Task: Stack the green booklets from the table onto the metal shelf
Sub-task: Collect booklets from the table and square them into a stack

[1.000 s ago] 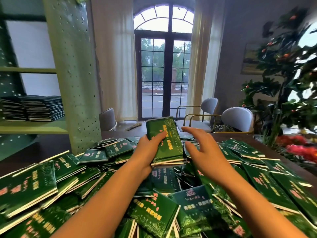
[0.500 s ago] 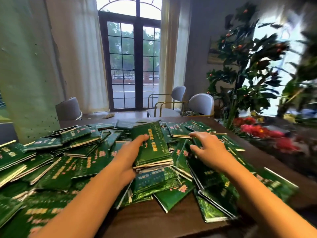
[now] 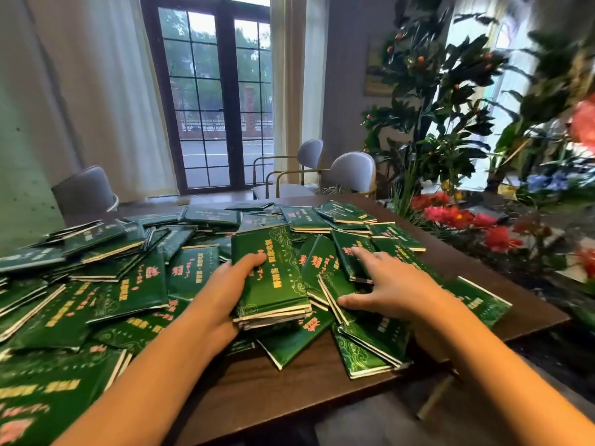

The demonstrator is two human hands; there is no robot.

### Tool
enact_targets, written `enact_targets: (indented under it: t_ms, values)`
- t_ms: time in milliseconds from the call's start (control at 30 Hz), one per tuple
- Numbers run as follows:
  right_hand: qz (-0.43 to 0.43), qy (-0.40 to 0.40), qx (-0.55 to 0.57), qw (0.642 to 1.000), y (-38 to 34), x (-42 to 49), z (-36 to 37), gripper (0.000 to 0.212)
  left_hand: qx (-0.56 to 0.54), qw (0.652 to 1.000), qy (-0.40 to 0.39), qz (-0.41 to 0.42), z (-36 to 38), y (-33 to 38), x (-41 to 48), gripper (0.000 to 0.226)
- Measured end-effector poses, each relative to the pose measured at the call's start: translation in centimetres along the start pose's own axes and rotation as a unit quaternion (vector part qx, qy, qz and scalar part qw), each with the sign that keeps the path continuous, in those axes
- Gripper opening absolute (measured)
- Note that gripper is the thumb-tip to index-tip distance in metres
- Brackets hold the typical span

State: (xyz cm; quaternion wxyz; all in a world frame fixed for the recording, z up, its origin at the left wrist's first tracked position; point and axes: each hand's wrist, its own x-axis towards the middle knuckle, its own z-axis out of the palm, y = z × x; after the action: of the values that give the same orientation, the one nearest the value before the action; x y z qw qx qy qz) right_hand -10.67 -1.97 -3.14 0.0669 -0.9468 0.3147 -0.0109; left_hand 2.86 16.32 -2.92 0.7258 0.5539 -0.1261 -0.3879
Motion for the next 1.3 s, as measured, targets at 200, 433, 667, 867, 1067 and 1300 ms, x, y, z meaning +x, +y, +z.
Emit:
enact_targets:
  t_ms: [200, 433, 667, 867, 1067, 1300]
  values:
    - [-0.048, 0.103, 0.016, 0.993, -0.6, -0.4, 1.8, 0.086, 0.001, 1.0, -0.006, 0.001, 0.3, -0.6, 0.0, 0.037]
    - [-0.115, 0.19, -0.015, 0.975, -2.9, 0.1, 2.9, 0.065, -0.033, 0.999, 0.013, 0.006, 0.2, -0.3, -0.2, 0.02]
    - [-0.194, 0.316, 0.008, 0.929, -3.0, 0.8, 3.9, 0.016, -0.026, 0.999, 0.026, 0.006, -0.6, -0.1, -0.1, 0.03]
    - [-0.232, 0.418, 0.226, 0.849, -2.6, 0.6, 3.5, 0.032, 0.013, 1.0, 0.022, -0.01, -0.8, -0.3, 0.0, 0.021]
    - [-0.349, 0.41, 0.227, 0.812, -4.6, -0.9, 3.8, 0.032, 0.032, 0.999, -0.011, -0.013, -1.0, -0.4, 0.3, 0.037]
    - [-0.44, 0.323, 0.113, 0.831, -6.0, -1.2, 3.6, 0.038, -0.003, 0.997, -0.071, -0.023, -1.2, -0.2, 0.7, 0.055]
